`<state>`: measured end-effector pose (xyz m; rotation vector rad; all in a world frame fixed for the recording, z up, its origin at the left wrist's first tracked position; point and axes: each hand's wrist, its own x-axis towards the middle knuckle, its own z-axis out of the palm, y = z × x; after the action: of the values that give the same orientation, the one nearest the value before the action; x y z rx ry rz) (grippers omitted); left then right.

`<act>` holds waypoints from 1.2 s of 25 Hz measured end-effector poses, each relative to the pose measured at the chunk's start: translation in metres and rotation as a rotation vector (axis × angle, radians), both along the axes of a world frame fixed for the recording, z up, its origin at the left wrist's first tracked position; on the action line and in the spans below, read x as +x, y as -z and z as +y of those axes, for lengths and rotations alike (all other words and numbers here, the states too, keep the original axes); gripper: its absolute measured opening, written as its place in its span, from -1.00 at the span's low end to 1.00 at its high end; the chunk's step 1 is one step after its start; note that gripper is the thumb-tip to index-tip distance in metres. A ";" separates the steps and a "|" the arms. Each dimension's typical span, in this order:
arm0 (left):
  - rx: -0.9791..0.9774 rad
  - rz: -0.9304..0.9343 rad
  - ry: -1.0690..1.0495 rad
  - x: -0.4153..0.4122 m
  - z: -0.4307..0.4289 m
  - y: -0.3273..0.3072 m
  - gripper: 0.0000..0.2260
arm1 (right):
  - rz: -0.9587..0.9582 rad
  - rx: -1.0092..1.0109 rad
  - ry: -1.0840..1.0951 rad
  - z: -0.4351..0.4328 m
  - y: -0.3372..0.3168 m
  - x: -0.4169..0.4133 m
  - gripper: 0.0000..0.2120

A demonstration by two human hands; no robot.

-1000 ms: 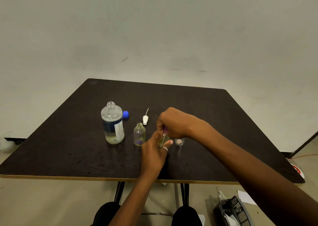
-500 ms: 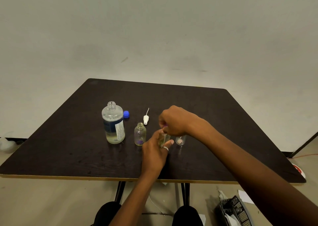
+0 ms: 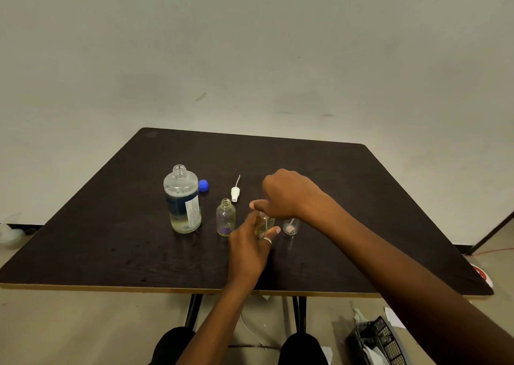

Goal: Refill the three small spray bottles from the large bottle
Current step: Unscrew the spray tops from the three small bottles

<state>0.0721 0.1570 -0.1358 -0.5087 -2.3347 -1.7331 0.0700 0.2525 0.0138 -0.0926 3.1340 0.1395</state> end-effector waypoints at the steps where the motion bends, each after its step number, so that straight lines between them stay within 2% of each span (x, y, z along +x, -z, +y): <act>1: 0.002 -0.007 -0.001 0.000 0.000 0.000 -0.80 | -0.001 0.006 0.004 -0.001 0.001 0.001 -0.61; 3: 0.019 -0.014 0.008 0.001 -0.001 0.000 -0.73 | -0.057 0.000 -0.022 -0.001 0.000 0.000 -0.73; 5: 0.034 -0.001 0.018 0.001 -0.001 0.000 -0.71 | -0.131 -0.044 -0.080 0.001 -0.003 0.000 -0.93; 6: 0.030 0.008 0.018 0.001 -0.001 0.000 -0.73 | -0.160 -0.075 -0.118 0.002 -0.005 0.000 -0.94; 10: 0.013 0.005 0.007 0.000 -0.002 0.000 -0.78 | -0.198 -0.107 -0.204 0.005 -0.008 0.000 -0.83; 13: 0.017 0.014 0.010 0.001 -0.001 -0.001 -0.75 | -0.136 -0.092 -0.104 0.004 -0.006 -0.002 -0.84; 17: 0.018 0.012 0.006 0.000 0.000 0.001 -0.77 | -0.043 -0.004 -0.001 0.000 0.001 -0.003 -0.62; 21: 0.017 0.010 0.004 0.001 -0.001 0.001 -0.76 | -0.161 -0.057 -0.107 0.000 -0.005 -0.004 -0.90; 25: 0.008 0.018 -0.003 0.000 -0.001 0.002 -0.77 | -0.227 -0.092 -0.210 0.001 -0.011 -0.005 -0.81; 28: 0.022 -0.003 0.001 0.001 -0.001 0.000 -0.76 | -0.140 -0.033 -0.108 0.001 -0.005 -0.007 -0.78; 30: 0.022 -0.004 0.011 0.001 -0.001 0.000 -0.79 | -0.076 0.017 -0.024 0.001 -0.002 -0.008 -0.65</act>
<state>0.0726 0.1563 -0.1359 -0.5159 -2.3175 -1.7645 0.0624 0.2536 0.0154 -0.1327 3.0557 0.1592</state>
